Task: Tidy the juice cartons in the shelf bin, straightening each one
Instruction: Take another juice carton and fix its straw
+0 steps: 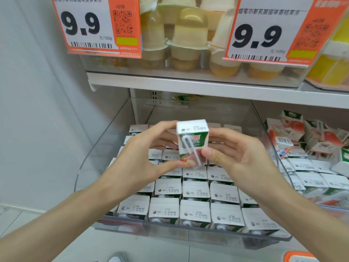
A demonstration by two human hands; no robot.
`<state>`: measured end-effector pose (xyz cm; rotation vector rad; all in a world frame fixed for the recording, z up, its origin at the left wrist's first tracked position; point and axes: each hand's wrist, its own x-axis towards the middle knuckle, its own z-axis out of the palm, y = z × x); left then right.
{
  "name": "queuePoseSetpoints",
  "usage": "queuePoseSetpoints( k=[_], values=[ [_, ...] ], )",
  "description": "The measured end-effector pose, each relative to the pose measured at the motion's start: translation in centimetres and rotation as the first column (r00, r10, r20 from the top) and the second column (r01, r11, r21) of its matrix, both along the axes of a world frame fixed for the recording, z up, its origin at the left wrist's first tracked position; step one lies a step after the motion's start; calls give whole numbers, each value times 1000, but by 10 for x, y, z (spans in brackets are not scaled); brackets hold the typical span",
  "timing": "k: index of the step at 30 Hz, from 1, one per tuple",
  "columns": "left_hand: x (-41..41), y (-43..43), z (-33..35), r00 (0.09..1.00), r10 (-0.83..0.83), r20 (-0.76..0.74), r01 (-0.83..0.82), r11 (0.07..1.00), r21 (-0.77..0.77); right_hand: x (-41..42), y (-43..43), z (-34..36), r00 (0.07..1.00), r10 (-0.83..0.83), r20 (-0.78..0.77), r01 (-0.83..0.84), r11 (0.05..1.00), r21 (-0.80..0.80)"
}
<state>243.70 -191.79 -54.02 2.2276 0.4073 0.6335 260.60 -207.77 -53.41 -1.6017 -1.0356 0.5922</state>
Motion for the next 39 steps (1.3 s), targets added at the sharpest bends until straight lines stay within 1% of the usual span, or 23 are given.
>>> queuePoseSetpoints(
  k=[2, 5, 6, 8, 10, 13, 17, 21, 24, 28, 32, 36, 37, 39],
  values=[
    [1, 0, 0, 1000, 3, -3, -4, 998, -66, 2, 0, 1, 995, -6, -98, 4, 1000, -21],
    [0, -3, 3, 999, -13, 29, 19, 973, -228, 3, 1, 1, 971, -24, -237, 7, 997, -71],
    [0, -4, 4, 999, -27, 42, 38, 964, -262, 3, 2, 1, 958, -32, -284, 10, 997, -80],
    [0, -6, 4, 996, -62, 58, 75, 966, -248, 2, 2, 2, 911, -26, -411, -5, 997, -74],
    [0, -6, 1, 995, -88, 43, 96, 971, -218, -1, 3, 6, 858, -24, -514, -17, 997, -76],
    [0, -6, 0, 994, -108, -3, 105, 972, -212, -1, 5, 8, 822, -69, -566, -4, 992, -126],
    [0, -6, 0, 995, -97, -29, 88, 972, -219, -2, 7, 7, 815, -93, -571, 3, 988, -156],
    [0, -6, 1, 992, -125, -19, 118, 965, -235, -3, 4, 7, 841, -75, -535, 9, 992, -125],
    [-1, -7, 2, 989, -145, -10, 137, 958, -252, -5, 0, 9, 899, -61, -434, 12, 993, -114],
    [3, -3, -1, 998, -63, -7, 58, 951, -304, -6, -1, 10, 948, -72, -310, 46, 995, -88],
    [5, -3, -2, 996, -86, -32, 68, 929, -363, -6, -1, 9, 961, -72, -268, 62, 997, -47],
    [3, -3, -1, 987, -163, 1, 139, 839, -527, -4, 0, 9, 955, -49, -293, 59, 998, 25],
    [2, -4, 0, 982, -186, 16, 160, 797, -583, -4, 1, 9, 953, -40, -301, 53, 998, 35],
    [1, -5, 3, 972, -231, 40, 190, 678, -710, -4, 1, 9, 951, -26, -309, 40, 998, 39]
  ],
)
